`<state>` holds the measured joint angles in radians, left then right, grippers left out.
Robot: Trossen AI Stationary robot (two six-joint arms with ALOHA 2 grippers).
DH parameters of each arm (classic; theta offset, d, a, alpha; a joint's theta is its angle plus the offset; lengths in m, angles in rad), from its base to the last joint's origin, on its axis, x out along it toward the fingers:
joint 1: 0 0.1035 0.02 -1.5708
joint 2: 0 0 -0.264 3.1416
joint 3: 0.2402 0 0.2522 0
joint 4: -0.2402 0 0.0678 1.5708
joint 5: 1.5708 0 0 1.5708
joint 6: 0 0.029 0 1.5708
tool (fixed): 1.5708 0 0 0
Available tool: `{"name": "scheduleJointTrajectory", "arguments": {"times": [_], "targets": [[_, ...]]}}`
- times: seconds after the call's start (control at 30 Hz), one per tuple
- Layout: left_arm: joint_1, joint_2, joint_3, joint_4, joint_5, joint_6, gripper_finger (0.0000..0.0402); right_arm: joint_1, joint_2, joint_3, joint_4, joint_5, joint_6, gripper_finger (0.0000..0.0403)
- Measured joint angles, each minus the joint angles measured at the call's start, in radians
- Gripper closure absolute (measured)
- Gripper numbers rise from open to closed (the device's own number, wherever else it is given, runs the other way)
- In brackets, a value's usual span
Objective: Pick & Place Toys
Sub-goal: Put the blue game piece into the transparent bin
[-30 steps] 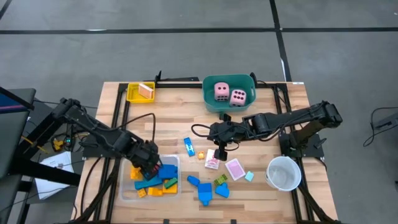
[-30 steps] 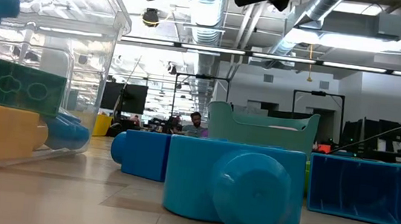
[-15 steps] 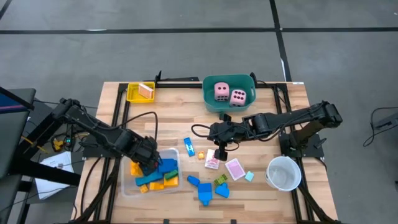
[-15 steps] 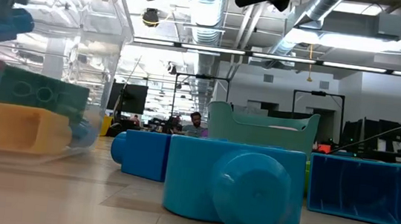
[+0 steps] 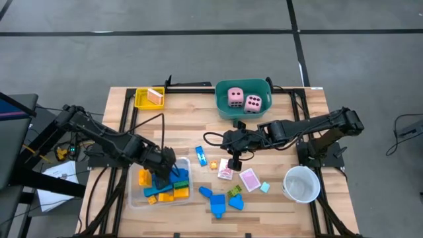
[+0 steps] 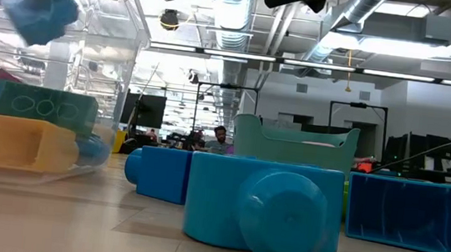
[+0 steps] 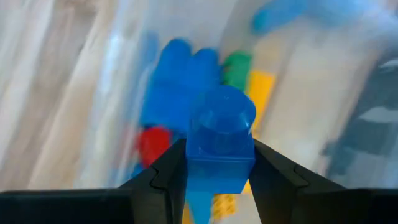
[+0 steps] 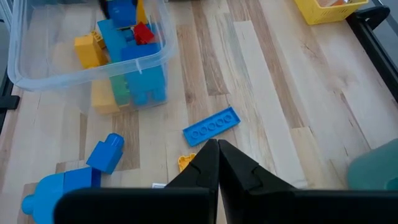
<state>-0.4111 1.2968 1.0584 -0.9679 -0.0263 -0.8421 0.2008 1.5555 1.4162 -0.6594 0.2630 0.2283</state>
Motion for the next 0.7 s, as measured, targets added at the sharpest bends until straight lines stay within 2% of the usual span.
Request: {"name": "scheduleJointTrajectory", "arguments": {"times": [0.1,0.3,0.7], "targets": [[0.014,0.0,0.0,0.071,0.003,0.0,0.0273,0.0,0.0,0.0,0.0,0.0,0.0,0.0403],[0.06,0.036,0.0,0.101,-0.001,-0.055,0.0273,0.0,0.0,0.0,-0.001,0.0,0.0,0.0403],[0.052,0.2,0.087,0.211,0.023,-0.006,0.0273,0.0,0.0,0.0,-0.024,0.0,0.0,0.0403]]}}
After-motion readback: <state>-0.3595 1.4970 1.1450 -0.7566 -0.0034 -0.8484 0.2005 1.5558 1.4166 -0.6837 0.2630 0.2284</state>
